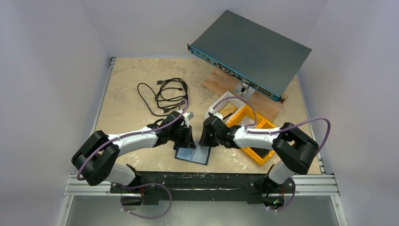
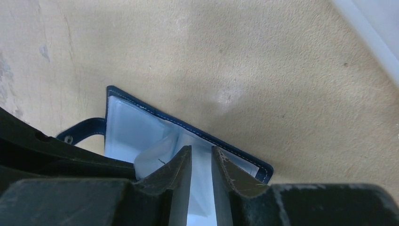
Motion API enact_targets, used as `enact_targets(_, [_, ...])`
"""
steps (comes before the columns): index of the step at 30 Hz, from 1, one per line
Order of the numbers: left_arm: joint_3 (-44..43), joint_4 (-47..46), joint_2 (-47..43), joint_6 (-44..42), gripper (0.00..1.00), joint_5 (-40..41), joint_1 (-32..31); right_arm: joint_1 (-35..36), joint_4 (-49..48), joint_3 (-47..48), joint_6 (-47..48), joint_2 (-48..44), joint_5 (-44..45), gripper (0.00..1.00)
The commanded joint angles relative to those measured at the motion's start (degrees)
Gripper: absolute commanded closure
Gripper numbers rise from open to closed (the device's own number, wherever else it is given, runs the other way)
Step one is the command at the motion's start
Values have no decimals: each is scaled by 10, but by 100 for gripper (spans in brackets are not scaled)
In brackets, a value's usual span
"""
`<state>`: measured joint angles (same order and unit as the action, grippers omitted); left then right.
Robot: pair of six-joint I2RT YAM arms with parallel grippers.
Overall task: Take the credit cards out of the card holder
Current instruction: Remove the credit card from the card holder.
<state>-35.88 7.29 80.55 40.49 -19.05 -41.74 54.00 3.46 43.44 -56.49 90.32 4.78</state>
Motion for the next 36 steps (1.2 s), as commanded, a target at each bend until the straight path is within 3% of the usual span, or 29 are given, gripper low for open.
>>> enact_targets(1, [-1,-26,-22,10,82,-13,4,1,-25,21,14,2,-21,78])
enact_targets(6, [-6,14,-54,7,72,16,4,2,-27,21,22,2,-37,79])
enact_targets(12, [-27,159,-127,1,75,143,5,3,-10,33,35,-14,-45,79])
enact_targets(16, [-38,221,-170,-5,75,185,9,16,-9,54,45,-17,-64,79])
enact_targets(25, [-67,265,-194,-10,77,187,19,40,-5,121,74,70,-90,79])
enact_targets(36, [-52,240,-193,9,81,145,19,40,-24,149,77,149,-116,80])
